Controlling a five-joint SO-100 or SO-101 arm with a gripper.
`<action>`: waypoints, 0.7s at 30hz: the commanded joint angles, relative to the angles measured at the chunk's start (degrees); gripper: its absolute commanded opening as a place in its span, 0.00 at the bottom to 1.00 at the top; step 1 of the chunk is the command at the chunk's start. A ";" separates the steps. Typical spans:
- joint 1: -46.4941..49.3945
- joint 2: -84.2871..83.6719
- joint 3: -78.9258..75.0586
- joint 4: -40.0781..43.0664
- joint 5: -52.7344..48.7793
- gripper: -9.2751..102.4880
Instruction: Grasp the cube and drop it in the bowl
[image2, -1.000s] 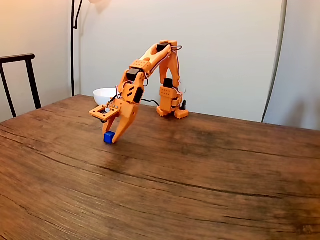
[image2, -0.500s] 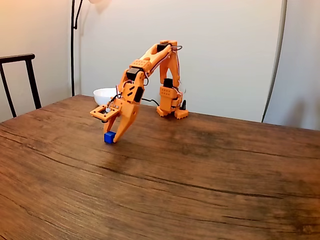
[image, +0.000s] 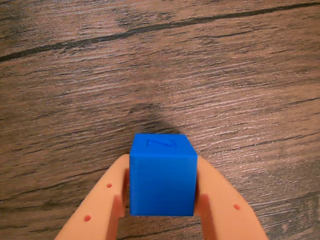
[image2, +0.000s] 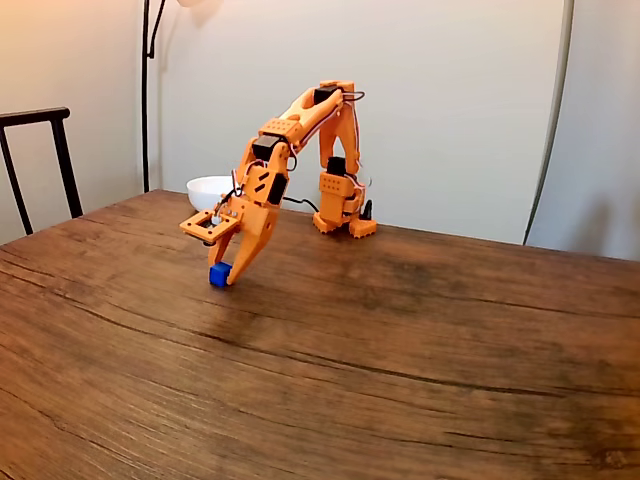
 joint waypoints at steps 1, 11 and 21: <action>-0.62 0.09 -0.53 0.00 0.26 0.11; -1.32 0.97 -3.08 0.97 0.35 0.10; -1.58 0.88 -22.24 17.05 4.22 0.10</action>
